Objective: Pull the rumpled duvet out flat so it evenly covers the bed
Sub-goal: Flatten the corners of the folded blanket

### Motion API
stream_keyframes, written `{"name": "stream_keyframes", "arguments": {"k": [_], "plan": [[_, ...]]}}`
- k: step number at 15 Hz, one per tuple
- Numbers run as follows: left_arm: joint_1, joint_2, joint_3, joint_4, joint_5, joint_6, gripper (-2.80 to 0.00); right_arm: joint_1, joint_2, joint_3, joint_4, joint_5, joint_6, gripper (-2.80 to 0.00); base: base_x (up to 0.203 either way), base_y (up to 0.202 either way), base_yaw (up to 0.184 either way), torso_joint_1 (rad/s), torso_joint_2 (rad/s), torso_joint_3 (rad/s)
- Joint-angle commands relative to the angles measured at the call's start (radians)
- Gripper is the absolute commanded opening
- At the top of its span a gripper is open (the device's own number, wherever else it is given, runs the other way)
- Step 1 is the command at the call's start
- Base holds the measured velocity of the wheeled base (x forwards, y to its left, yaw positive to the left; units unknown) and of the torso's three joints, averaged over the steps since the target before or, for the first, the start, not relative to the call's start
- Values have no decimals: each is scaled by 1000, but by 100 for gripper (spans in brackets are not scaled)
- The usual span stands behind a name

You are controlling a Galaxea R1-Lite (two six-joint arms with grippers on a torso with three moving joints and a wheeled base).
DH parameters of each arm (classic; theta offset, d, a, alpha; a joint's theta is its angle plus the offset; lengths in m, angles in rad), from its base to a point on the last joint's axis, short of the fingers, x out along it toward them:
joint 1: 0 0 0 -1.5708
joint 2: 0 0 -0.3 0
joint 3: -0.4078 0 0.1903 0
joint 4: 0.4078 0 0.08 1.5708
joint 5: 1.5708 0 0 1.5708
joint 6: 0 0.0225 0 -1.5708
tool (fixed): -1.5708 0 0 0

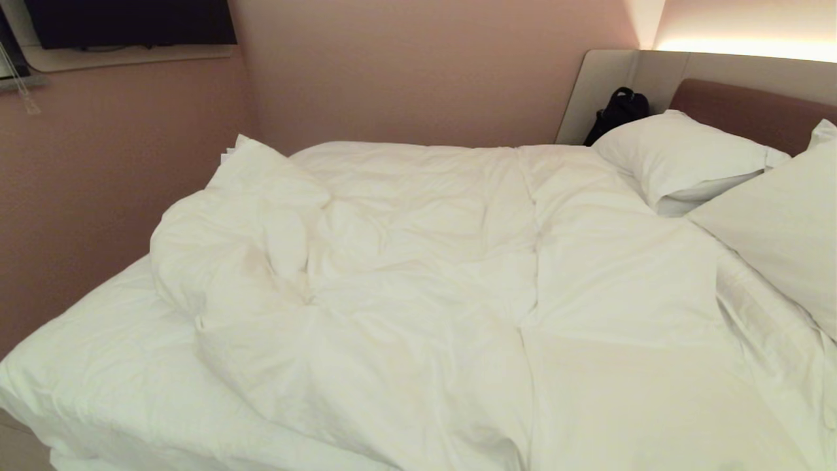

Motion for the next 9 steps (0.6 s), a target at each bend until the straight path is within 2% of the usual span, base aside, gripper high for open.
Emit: {"name": "stream_keyframes", "arguments": {"k": [1, 6, 9], "plan": [[0, 0, 0, -1, 0, -1, -280, 1, -133, 15, 273, -123, 2, -280, 0, 0, 0, 0, 0, 0], [0, 0, 0, -1, 0, -1, -280, 6, -347, 21, 354, 29, 1, -280, 0, 0, 0, 0, 0, 0], [0, 0, 0, -1, 0, -1, -280, 12, -415, 22, 402, 54, -1, -280, 0, 0, 0, 0, 0, 0]]}}
